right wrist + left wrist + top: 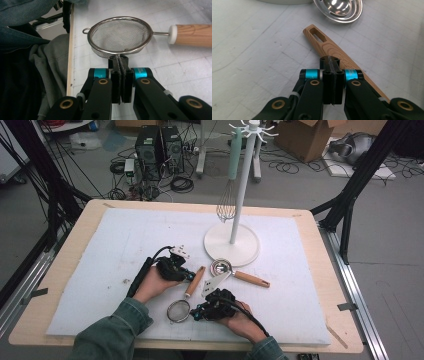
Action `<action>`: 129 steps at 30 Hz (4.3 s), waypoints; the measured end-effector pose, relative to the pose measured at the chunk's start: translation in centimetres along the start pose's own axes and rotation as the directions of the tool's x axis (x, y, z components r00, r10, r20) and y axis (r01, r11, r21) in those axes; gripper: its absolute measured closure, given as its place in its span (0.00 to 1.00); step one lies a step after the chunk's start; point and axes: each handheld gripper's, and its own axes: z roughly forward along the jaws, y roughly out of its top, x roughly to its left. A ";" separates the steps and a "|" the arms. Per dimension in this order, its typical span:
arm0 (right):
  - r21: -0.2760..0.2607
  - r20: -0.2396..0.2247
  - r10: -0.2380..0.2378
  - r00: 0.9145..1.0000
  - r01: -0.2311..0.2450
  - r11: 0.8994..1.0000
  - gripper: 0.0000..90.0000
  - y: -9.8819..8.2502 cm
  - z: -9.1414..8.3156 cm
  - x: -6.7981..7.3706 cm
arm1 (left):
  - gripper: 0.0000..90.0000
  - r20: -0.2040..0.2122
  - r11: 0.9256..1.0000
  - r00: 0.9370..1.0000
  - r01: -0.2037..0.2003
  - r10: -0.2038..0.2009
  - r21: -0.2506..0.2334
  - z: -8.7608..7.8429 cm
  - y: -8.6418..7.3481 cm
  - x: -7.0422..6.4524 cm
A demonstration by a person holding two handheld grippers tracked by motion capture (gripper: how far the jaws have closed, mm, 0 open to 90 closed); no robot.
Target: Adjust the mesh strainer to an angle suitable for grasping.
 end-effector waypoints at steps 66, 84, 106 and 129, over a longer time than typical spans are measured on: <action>-0.037 0.007 -0.019 1.000 0.019 0.999 0.88 2.8 1.8 0.7 | 0.95 0.007 0.998 0.998 -0.069 0.069 0.004 -2.5 0.4 -0.6; -0.154 0.116 0.077 0.990 -0.058 0.986 0.58 0.1 -3.9 -1.2 | 0.86 0.003 0.997 0.998 -0.068 0.068 -0.040 -3.8 0.2 -0.8; -0.223 0.290 0.181 0.940 -0.117 0.968 0.42 -3.4 -10.9 -2.4 | 0.67 -0.014 0.991 0.992 -0.130 0.129 -0.043 -5.3 0.2 -2.8; -0.264 0.355 0.241 0.903 -0.150 0.953 0.39 -5.7 -13.7 -2.4 | 0.63 -0.022 0.990 0.990 -0.139 0.139 0.009 -4.6 -0.4 -3.2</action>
